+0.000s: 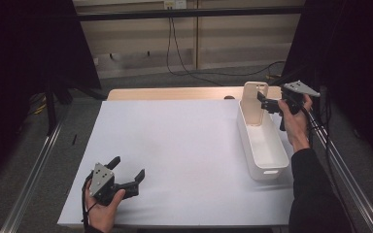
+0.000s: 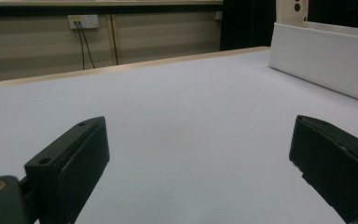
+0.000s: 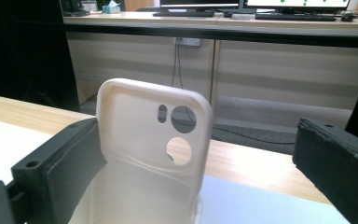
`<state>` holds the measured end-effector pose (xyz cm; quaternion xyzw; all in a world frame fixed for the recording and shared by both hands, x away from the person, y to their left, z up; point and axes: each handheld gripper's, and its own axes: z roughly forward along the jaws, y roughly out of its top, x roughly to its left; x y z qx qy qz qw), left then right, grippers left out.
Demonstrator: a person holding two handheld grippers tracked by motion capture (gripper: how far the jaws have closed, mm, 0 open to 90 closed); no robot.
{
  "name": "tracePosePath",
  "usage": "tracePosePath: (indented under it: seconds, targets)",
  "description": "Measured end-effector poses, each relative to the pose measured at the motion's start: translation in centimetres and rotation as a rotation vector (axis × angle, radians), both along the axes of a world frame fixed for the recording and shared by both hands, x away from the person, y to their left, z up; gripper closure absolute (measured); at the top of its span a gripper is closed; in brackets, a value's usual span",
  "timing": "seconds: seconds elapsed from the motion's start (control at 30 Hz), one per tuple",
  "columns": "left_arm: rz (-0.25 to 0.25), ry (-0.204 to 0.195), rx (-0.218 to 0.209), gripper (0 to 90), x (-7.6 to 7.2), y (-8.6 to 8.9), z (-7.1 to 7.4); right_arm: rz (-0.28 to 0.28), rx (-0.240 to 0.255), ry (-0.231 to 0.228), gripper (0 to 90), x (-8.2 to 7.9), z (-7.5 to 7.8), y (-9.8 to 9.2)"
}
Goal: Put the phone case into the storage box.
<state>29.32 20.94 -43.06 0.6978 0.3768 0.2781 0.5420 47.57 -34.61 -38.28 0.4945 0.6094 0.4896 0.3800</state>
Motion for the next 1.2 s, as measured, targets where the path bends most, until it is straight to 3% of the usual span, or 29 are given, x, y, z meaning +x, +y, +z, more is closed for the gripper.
tracePosePath:
  seconds: [0.3,0.47,0.87,1.2]
  targets:
    - [-0.002,-0.003,-0.015,4.6,0.0,0.0,0.0,-0.003,0.025,-0.014,0.7,-0.9,0.8,-0.3]
    - [0.000,-0.005,-0.021,4.6,-0.1,0.2,0.0,0.010,0.005,-0.015,0.6,-1.5,1.4,0.1]
    - [-0.002,-0.011,-0.016,4.6,-0.1,0.2,0.1,0.011,0.039,-0.032,0.1,-3.5,1.5,-0.8]
    - [0.000,-0.016,-0.028,4.6,-0.1,0.3,0.2,0.041,0.038,-0.043,0.1,-5.1,1.8,-0.2]
